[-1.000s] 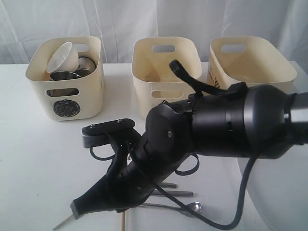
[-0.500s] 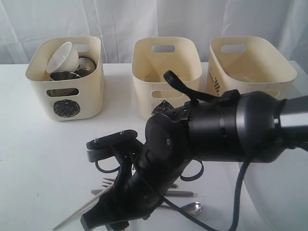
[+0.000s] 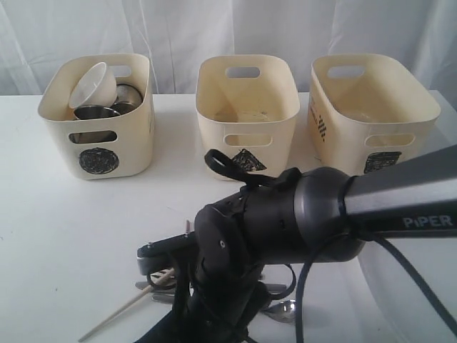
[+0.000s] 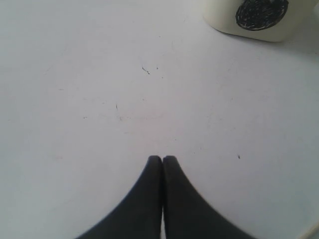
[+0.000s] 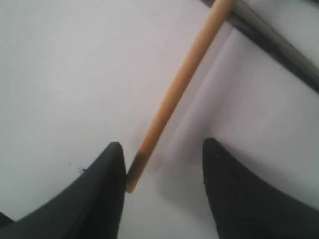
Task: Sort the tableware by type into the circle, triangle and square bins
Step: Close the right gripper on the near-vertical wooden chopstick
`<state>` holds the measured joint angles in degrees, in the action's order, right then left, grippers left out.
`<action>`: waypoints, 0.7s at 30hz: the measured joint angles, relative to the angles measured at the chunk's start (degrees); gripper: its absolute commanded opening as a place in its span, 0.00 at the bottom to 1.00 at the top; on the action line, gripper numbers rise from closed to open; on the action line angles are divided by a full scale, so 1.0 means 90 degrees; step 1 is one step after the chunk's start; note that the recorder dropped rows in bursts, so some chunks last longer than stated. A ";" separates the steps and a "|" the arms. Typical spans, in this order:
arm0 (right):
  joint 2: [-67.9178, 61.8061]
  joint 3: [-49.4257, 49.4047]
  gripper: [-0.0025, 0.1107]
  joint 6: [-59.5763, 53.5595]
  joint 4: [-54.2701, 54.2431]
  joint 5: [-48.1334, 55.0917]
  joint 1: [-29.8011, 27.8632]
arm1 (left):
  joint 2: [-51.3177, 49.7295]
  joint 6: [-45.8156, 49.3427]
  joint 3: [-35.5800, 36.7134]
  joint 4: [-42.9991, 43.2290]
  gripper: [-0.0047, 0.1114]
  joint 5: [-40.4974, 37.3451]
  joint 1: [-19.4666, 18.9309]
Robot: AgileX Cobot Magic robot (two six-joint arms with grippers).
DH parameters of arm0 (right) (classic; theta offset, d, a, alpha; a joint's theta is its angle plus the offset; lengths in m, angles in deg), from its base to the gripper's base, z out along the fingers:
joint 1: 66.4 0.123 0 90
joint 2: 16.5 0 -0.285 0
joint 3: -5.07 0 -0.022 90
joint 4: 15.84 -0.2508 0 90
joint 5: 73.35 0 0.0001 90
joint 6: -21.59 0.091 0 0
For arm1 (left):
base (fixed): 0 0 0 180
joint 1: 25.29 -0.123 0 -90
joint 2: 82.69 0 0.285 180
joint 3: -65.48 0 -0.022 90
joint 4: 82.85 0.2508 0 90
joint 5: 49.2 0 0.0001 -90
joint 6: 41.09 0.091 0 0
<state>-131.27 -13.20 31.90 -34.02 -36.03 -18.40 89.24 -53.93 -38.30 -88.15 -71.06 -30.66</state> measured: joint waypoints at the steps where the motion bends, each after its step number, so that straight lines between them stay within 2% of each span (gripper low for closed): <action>1: 0.0000 0.0000 0.32 0.0153 0.0271 0.0095 0.0000 | 0.0000 0.0000 0.0000 0.0000 0.04 0.0000 0.0000; 6: 0.0000 0.0000 0.24 0.0332 0.0688 0.0280 0.0000 | 0.0000 0.0000 0.0000 0.0000 0.04 0.0000 0.0000; 12: 0.0000 0.0000 0.02 0.0511 0.1007 0.0333 0.0000 | 0.0000 0.0000 0.0000 0.0000 0.04 0.0000 0.0000; 21: 0.0000 0.0000 0.02 0.1420 0.1845 0.0420 0.0000 | 0.0000 0.0000 0.0000 0.0000 0.04 0.0000 0.0000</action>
<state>-131.27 -13.20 44.68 -17.41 -32.25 -18.40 89.24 -53.93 -38.30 -88.15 -71.06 -30.66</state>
